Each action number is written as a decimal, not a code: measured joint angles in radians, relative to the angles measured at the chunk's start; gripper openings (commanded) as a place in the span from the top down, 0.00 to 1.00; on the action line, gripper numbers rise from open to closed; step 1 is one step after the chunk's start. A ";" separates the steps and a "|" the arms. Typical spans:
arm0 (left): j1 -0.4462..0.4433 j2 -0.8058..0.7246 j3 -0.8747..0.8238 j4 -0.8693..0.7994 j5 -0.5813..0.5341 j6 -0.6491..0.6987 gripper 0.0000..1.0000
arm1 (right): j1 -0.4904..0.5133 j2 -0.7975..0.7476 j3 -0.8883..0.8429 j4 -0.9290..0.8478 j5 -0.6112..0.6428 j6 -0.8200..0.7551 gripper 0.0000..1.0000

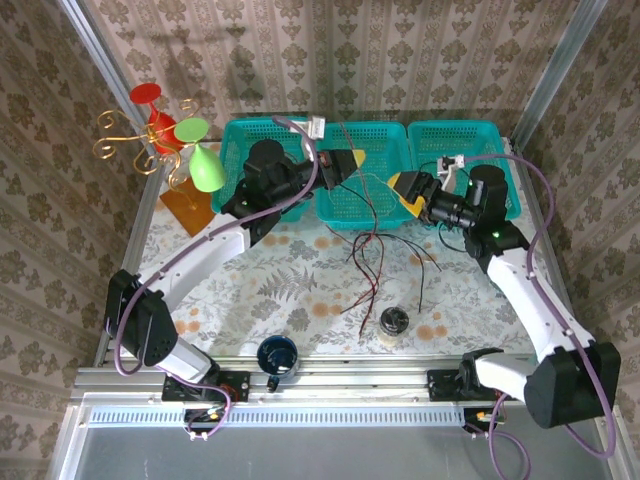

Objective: Untangle the cables

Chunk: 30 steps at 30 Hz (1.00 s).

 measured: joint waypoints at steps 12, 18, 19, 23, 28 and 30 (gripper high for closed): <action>-0.018 0.020 0.047 -0.045 0.177 0.001 1.00 | 0.006 0.298 0.217 -0.153 -0.198 0.052 0.11; -0.018 0.038 0.076 -0.079 0.279 0.024 1.00 | 0.105 0.332 0.191 0.003 -0.259 0.204 0.12; -0.018 0.039 0.082 -0.090 0.294 0.031 1.00 | 0.124 0.335 0.182 0.035 -0.266 0.232 0.13; -0.017 0.039 0.090 -0.112 0.327 0.045 1.00 | 0.178 0.359 0.163 0.130 -0.285 0.311 0.22; -0.011 0.039 0.090 -0.118 0.347 0.045 1.00 | 0.208 0.394 0.145 0.260 -0.304 0.407 0.99; -0.005 0.039 0.090 -0.119 0.348 0.045 1.00 | 0.212 0.399 0.142 0.277 -0.306 0.423 1.00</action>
